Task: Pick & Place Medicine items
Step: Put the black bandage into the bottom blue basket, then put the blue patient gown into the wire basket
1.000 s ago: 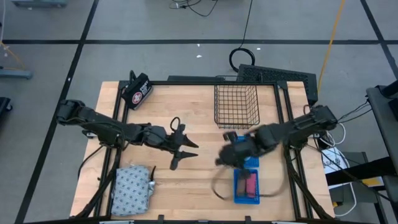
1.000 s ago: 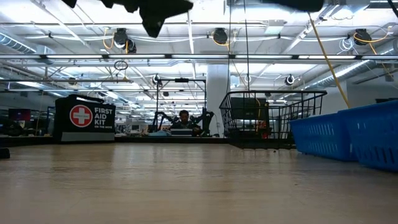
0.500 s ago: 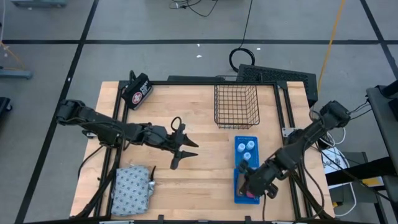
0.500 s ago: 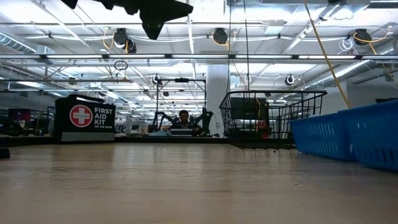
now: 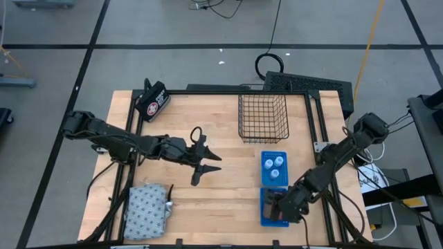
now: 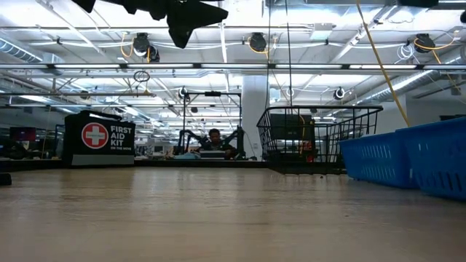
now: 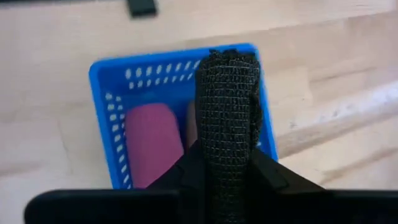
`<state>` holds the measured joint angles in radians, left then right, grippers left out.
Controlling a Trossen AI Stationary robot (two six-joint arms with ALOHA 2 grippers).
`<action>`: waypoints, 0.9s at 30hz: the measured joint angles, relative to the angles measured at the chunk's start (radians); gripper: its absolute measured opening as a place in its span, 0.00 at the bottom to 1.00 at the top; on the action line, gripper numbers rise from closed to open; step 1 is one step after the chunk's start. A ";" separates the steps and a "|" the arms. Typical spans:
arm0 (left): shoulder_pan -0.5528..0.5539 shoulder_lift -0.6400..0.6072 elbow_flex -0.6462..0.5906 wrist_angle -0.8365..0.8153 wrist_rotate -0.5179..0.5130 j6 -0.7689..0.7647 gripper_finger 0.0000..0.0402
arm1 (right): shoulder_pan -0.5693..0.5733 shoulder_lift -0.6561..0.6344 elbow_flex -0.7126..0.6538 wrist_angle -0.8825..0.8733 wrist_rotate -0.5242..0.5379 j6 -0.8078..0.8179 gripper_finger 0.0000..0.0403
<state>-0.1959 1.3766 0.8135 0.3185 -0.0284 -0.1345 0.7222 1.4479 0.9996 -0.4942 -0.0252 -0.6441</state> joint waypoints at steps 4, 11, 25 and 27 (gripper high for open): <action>0.000 0.000 0.000 0.000 0.000 0.000 0.42 | 0.021 0.022 -0.057 0.133 0.002 -0.075 0.16; 0.000 0.000 0.000 0.000 0.000 -0.006 0.42 | 0.025 0.020 -0.179 0.320 0.124 -0.010 0.29; 0.000 0.000 0.000 0.000 0.000 0.000 0.42 | 0.099 -0.061 -0.186 0.364 0.264 0.065 0.46; 0.000 0.000 0.000 0.000 0.000 0.000 0.42 | 0.103 -0.092 -0.186 0.363 0.264 0.105 0.46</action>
<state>-0.1959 1.3766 0.8131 0.3190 -0.0280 -0.1345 0.8252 1.3558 0.8139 -0.1310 0.2392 -0.5394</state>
